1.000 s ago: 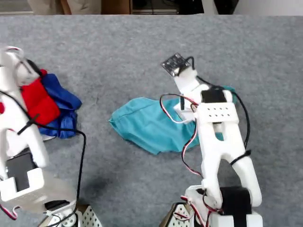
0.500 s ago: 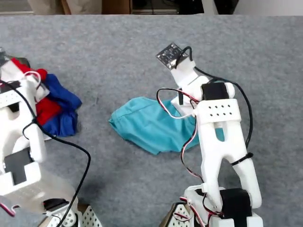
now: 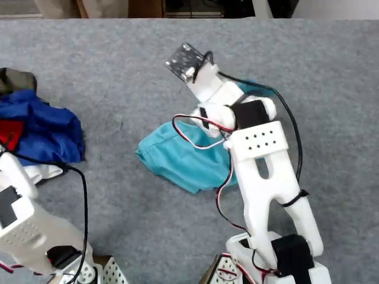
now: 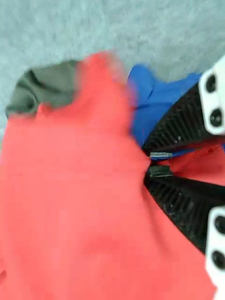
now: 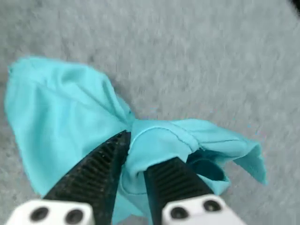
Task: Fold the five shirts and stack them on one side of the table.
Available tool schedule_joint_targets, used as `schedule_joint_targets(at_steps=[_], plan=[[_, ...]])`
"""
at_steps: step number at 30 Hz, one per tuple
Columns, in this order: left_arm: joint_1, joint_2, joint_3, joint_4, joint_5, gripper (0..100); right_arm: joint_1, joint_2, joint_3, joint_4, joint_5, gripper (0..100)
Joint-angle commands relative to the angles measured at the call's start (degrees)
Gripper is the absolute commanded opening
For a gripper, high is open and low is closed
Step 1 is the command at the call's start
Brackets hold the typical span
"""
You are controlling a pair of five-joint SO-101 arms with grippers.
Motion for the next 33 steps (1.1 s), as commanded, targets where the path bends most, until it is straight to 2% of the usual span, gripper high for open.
schedule_joint_targets(at_steps=[1, 7, 9, 13, 16, 20, 22, 23, 25, 28, 31, 33], plan=[[2.20, -0.92, -12.92, 8.79, 0.26, 6, -2.51, -2.33, -7.69, 2.02, 0.70, 0.8], [7.82, -0.92, -27.43, 26.20, 2.99, 29, -2.77, -2.15, -15.34, 7.82, 2.64, 0.7], [9.32, -0.92, -31.03, 31.65, 3.25, 33, -2.86, -2.15, -17.19, 9.85, 4.04, 0.6], [12.22, -3.56, -30.59, 31.74, 3.52, 31, -2.86, -2.33, -21.85, 15.30, 4.66, 0.6], [17.14, -8.22, -22.59, 31.74, 3.60, 27, -2.86, -2.33, -25.71, 19.87, 4.66, 0.7], [26.46, -19.21, -5.71, 31.65, 3.52, 15, -2.86, -2.33, -31.96, 27.08, 4.84, 0.7], [31.03, -25.63, 3.34, 31.47, 5.27, 5, -2.86, -2.33, -34.77, 31.03, 5.54, 0.7], [33.05, -29.23, 7.21, 30.86, 6.15, 1, -2.86, -2.33, -36.00, 33.23, 5.45, 0.7], [35.60, -35.21, 15.47, 26.55, 6.24, 6, -2.51, -2.86, -36.09, 34.02, 4.84, 0.7], [38.68, -41.80, 27.60, 16.53, 6.24, 6, -2.68, -6.11, -32.66, 33.93, 4.22, 0.8], [43.08, -44.18, 37.89, 6.68, 6.24, 6, -2.51, -9.63, -28.00, 33.93, 4.48, 0.8], [47.30, -44.18, 42.29, 3.34, 4.75, 7, -2.07, -11.03, -23.96, 33.67, 4.66, 0.8]])
